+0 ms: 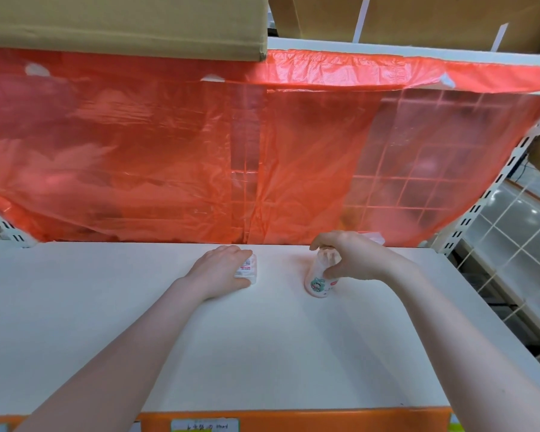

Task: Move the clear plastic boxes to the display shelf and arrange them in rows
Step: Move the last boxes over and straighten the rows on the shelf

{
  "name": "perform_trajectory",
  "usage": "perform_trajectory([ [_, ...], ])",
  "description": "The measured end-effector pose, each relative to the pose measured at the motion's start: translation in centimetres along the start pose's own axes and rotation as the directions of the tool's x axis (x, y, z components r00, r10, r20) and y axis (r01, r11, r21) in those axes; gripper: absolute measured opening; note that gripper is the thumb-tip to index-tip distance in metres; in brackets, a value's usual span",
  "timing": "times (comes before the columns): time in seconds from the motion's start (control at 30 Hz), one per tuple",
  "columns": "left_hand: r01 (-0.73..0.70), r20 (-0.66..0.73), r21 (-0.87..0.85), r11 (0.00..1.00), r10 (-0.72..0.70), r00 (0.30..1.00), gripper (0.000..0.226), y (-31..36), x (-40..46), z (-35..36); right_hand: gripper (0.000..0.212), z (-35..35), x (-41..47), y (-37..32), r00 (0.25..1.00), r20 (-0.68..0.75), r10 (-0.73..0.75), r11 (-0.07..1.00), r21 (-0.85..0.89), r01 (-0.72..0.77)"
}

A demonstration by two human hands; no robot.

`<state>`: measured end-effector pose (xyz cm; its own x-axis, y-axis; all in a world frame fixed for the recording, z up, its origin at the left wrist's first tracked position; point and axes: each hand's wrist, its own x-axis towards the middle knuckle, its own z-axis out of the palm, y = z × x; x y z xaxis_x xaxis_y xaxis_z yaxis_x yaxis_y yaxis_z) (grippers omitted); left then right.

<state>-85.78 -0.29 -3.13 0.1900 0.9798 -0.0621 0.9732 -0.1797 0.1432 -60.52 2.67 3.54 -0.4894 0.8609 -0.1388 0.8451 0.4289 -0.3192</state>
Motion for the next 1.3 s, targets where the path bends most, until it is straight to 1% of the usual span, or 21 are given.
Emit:
perform_trajectory([
  [0.07,0.017,-0.005,-0.006,1.000,-0.017,1.000,0.061,0.2,-0.2,-0.1,0.051,0.0,-0.2,0.0,1.000,-0.011,0.001,1.000,-0.021,-0.001],
  [0.2,0.057,-0.023,-0.008,0.998,-0.058,0.998,0.060,0.7,-1.2,0.0,0.048,-0.1,-1.0,0.4,1.000,-0.022,-0.019,0.997,-0.074,0.018],
  [0.37,0.117,-0.062,-0.030,0.993,-0.119,0.991,0.059,1.1,-3.8,-0.6,0.047,-0.3,-2.1,0.7,0.999,0.004,-0.040,0.997,-0.068,0.040],
  [0.53,0.197,-0.130,-0.016,0.980,-0.197,0.972,0.063,0.8,-7.8,-1.6,0.051,-0.2,-2.3,-0.6,0.986,0.000,-0.165,0.979,-0.124,0.164],
  [0.67,0.275,-0.166,0.000,0.962,-0.271,0.948,0.069,-0.1,-11.5,-2.0,0.053,0.4,-2.4,-3.2,0.964,0.004,-0.266,0.951,-0.161,0.263],
  [0.83,0.326,-0.195,0.005,0.946,-0.318,0.928,0.072,-2.0,-17.0,-2.9,0.053,1.7,-3.0,-8.3,0.930,0.022,-0.366,0.920,-0.143,0.365],
  [0.93,0.342,-0.206,0.000,0.940,-0.334,0.920,0.072,-3.9,-20.4,-3.3,0.052,2.4,-3.7,-12.1,0.909,0.019,-0.416,0.894,-0.172,0.413],
  [1.17,0.373,-0.240,-0.013,0.928,-0.365,0.899,0.072,-10.6,-30.4,-4.0,0.052,5.6,-4.7,-24.2,0.862,0.021,-0.507,0.842,-0.205,0.500],
  [1.23,0.394,-0.237,-0.030,0.918,-0.390,0.890,0.076,-13.1,-33.8,-4.3,0.051,7.2,-4.8,-28.3,0.857,0.015,-0.514,0.841,-0.188,0.508],
  [1.3,0.401,-0.242,-0.017,0.916,-0.393,0.887,0.087,-15.7,-36.8,-4.6,0.050,8.9,-4.7,-32.1,0.857,0.014,-0.516,0.842,-0.175,0.510],
])
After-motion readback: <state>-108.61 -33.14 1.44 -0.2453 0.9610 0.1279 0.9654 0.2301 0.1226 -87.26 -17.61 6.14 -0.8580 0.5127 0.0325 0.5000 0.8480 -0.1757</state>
